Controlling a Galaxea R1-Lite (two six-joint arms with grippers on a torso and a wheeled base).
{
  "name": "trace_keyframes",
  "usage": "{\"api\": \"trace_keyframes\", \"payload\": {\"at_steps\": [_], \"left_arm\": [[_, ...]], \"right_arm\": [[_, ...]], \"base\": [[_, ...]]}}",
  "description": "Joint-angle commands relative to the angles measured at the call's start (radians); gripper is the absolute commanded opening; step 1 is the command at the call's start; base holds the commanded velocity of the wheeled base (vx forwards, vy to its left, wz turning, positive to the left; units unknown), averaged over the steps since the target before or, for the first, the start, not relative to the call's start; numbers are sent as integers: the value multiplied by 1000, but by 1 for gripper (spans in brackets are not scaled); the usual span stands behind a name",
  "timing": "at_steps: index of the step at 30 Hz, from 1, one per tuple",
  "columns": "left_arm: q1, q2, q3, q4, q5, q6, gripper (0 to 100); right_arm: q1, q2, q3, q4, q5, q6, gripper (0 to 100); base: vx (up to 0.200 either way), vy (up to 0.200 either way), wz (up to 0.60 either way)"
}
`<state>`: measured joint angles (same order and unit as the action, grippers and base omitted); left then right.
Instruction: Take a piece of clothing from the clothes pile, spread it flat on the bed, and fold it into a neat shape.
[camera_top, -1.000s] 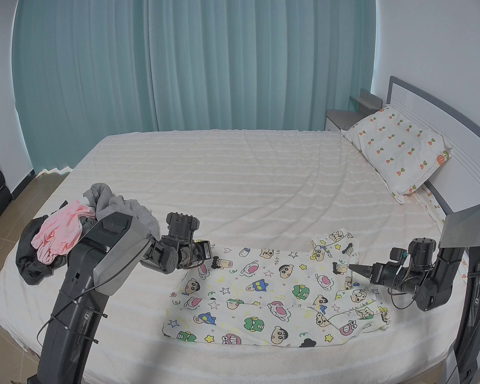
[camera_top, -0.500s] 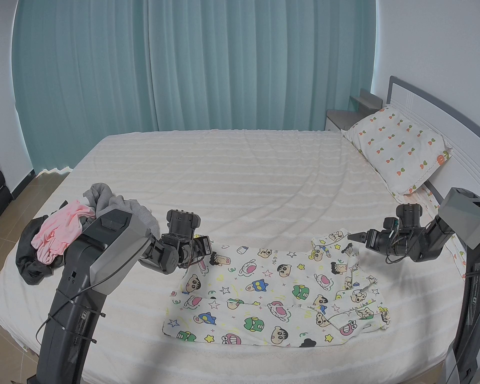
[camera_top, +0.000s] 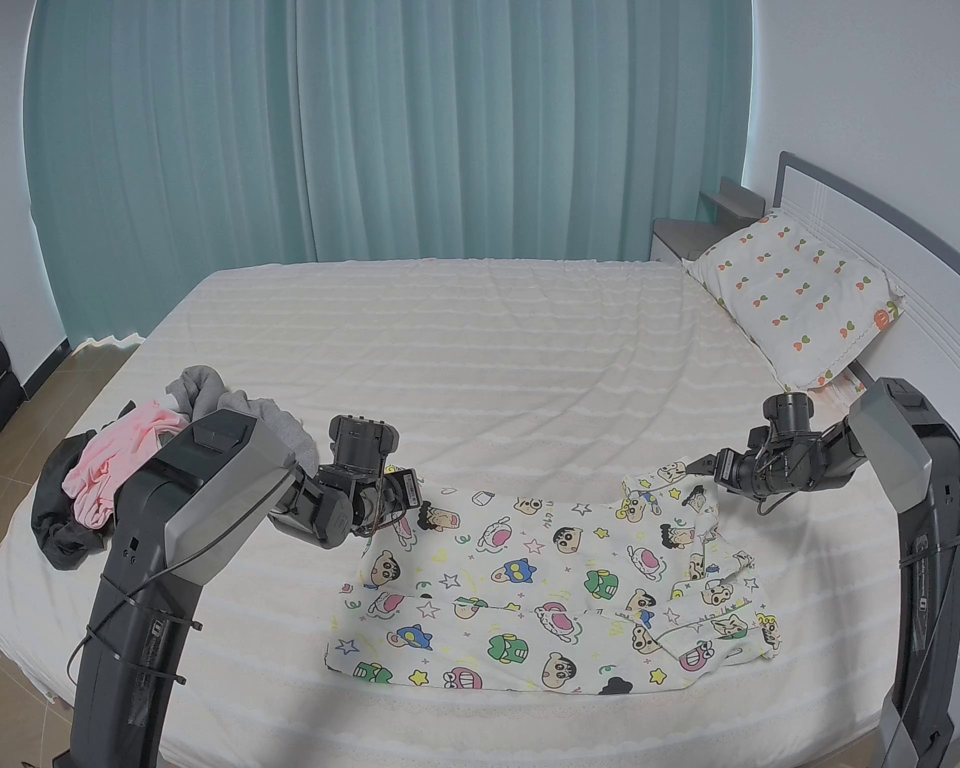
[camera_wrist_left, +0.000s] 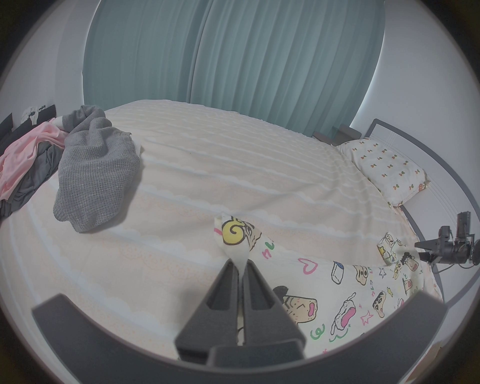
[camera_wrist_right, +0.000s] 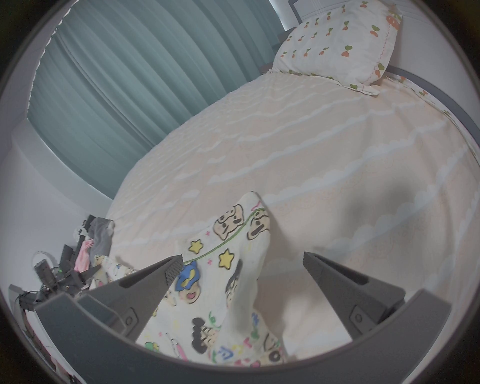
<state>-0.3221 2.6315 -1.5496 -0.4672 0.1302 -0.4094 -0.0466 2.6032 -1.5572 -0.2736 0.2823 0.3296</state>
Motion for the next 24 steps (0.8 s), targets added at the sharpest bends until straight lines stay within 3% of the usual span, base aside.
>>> {"api": "trace_keyframes", "payload": {"at_steps": [1, 6, 7, 18, 24], "left_arm": [[0, -5, 9, -5, 0, 0, 0], [0, -5, 29, -8, 0, -2, 0], [0, -5, 34, -10, 0, -2, 0], [-6, -21, 45, -39, 2, 0, 0], [-8, -48, 72, -39, 9, 0, 0]], "right_arm": [[28, 72, -58, 31, -5, 0, 100], [33, 95, -107, 71, -2, 6, 100], [30, 89, -107, 70, 0, 9, 0], [4, 71, -99, 63, 87, 77, 0], [-12, 31, -29, -61, 144, 137, 0]], "base": [[0, 0, 0], [0, 0, 0], [0, 0, 0], [0, 0, 0], [0, 0, 0]]}}
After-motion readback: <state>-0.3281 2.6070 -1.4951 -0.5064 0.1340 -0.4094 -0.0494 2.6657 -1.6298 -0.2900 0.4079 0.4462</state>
